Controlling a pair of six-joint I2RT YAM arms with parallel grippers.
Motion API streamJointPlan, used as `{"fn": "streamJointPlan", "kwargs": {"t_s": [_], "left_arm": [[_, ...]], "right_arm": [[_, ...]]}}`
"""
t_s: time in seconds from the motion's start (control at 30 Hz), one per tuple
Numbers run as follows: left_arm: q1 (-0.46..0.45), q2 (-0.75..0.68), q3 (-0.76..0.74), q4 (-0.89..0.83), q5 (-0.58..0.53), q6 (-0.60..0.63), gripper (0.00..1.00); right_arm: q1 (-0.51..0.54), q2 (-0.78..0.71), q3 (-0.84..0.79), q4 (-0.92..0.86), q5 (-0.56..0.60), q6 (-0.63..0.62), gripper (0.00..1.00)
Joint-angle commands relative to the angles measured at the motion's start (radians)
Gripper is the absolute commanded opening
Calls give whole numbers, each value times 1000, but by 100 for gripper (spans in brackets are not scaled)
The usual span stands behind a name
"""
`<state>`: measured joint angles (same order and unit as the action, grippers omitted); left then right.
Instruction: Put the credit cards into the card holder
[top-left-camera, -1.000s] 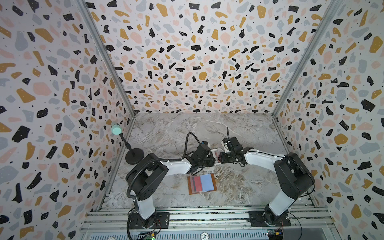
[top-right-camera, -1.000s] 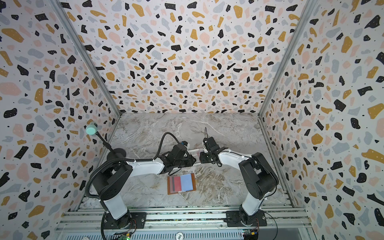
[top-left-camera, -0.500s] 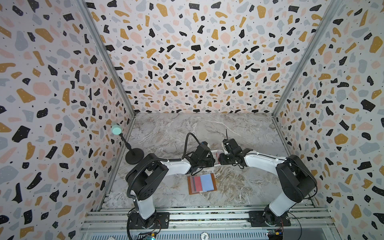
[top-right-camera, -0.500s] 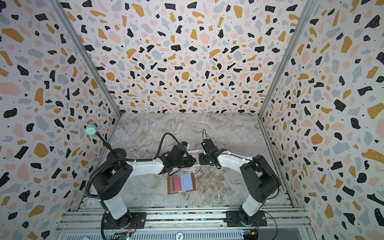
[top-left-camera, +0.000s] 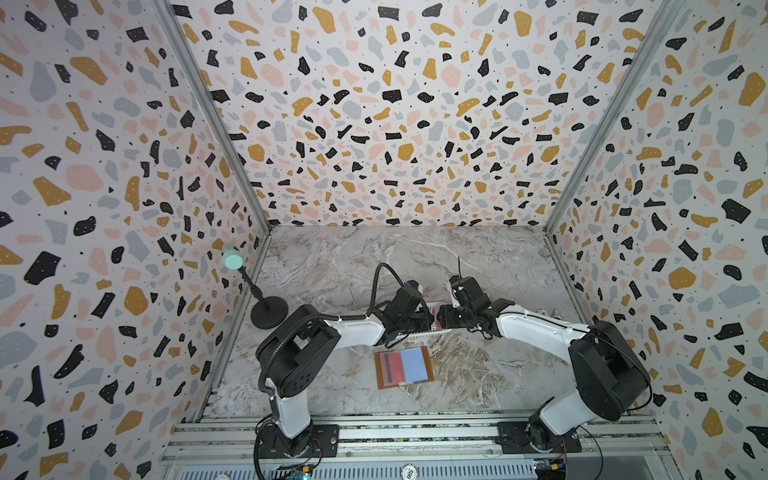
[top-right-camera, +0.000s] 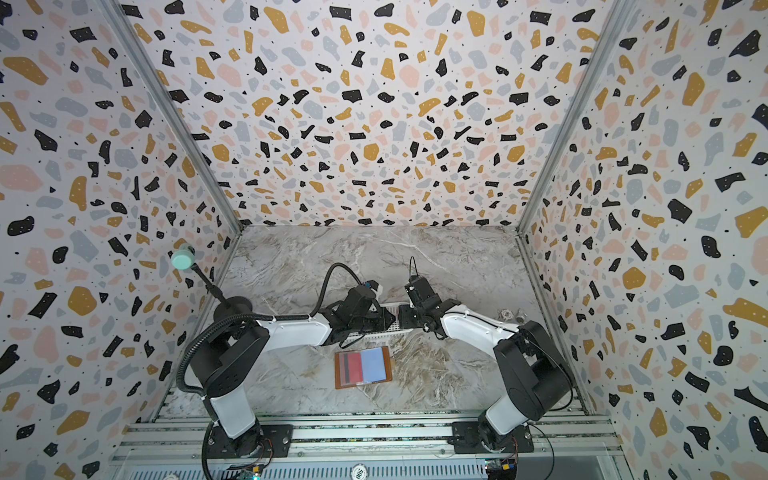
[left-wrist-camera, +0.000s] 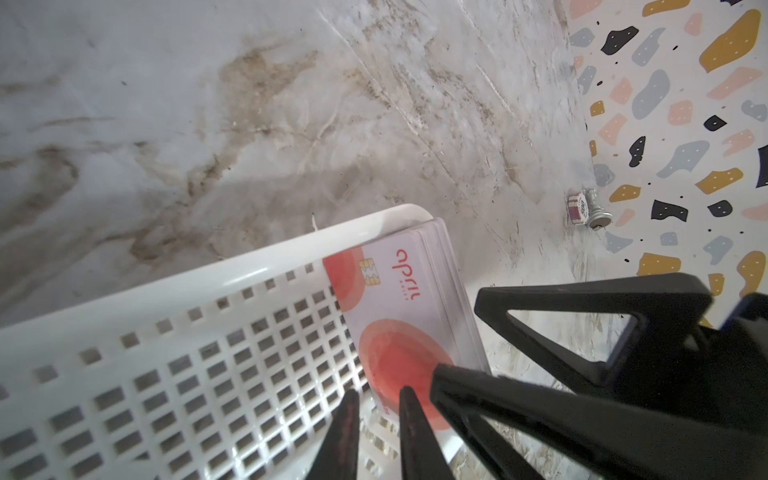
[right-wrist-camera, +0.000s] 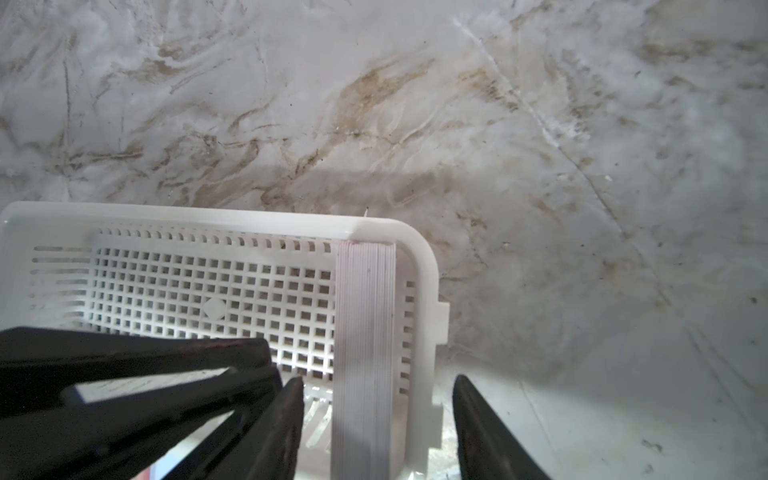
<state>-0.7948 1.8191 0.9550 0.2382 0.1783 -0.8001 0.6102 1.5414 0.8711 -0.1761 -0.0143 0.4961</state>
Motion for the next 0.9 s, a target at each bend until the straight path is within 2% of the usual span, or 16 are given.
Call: {"fn": "streamJointPlan", "kwargs": {"t_s": [0.0,0.43,0.87], "left_arm": [[6,29,39,19,1,5,21],[10,106,91,26,-1,-15,19],[11,126,52,78,20,-54,14]], "right_arm": [[-8,-25,15,-46,14,-19,58],[-27,30,52,-36,-6,-60,59],[-27,70,66,-23,-13,-62,59]]}}
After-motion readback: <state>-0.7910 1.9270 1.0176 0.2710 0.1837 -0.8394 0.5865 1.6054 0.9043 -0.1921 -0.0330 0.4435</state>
